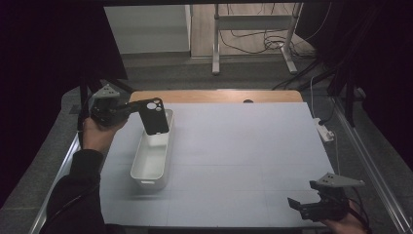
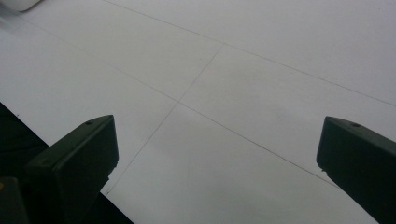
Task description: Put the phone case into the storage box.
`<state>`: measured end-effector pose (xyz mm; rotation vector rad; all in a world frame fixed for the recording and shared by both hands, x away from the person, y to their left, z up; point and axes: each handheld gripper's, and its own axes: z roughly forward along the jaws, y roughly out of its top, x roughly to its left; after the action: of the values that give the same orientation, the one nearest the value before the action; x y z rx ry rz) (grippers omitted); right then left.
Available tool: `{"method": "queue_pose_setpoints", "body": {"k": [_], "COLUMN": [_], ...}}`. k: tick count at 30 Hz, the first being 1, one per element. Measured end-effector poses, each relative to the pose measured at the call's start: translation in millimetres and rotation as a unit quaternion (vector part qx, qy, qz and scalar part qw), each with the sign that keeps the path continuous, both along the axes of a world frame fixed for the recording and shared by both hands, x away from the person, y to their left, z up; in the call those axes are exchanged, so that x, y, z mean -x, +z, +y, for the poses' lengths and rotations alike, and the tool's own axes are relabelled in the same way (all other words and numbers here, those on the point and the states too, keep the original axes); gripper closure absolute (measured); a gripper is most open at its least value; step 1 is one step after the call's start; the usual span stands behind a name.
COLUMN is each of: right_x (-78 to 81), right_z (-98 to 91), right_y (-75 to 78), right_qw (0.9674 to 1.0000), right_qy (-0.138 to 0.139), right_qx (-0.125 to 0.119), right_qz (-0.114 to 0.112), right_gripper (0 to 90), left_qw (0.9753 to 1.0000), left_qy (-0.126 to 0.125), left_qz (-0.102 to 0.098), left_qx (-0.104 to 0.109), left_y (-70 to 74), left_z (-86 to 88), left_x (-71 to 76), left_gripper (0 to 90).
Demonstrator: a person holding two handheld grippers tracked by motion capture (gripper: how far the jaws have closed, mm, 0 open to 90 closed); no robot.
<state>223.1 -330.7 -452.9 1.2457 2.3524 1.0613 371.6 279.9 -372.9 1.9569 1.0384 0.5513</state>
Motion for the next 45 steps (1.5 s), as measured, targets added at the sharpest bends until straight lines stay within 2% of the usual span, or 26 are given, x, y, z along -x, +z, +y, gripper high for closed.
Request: {"method": "queue_pose_setpoints", "body": {"k": [11, 17, 25, 45], "right_x": [0.4, 0.4, 0.8, 0.6], "right_z": [0.4, 0.5, 0.5, -0.1], "right_y": [-0.1, -0.3, -0.1, -0.2], "right_qw": [1.0, 1.0, 1.0, 1.0], "right_qy": [0.003, 0.005, 0.006, 0.008], "right_qx": [0.002, 0.003, 0.003, 0.001], "right_qz": [-0.001, 0.0, 0.0, 0.001], "right_gripper": [0.0, 0.0, 0.0, 0.0], "left_qw": [1.0, 1.0, 0.9999, 0.9999], "left_qy": [-0.002, 0.004, 0.011, 0.004], "left_qz": [0.0, -0.004, -0.003, -0.01], "left_qx": [-0.002, -0.004, -0.007, -0.011], "left_y": [-4.6, -7.3, -15.4, -35.4], "left_z": [-4.1, -4.0, -4.3, -2.4], "left_x": [-15.8, -24.6, -36.3, -59.5], "left_gripper": [83.4, 83.3, 83.3, 83.3]}}
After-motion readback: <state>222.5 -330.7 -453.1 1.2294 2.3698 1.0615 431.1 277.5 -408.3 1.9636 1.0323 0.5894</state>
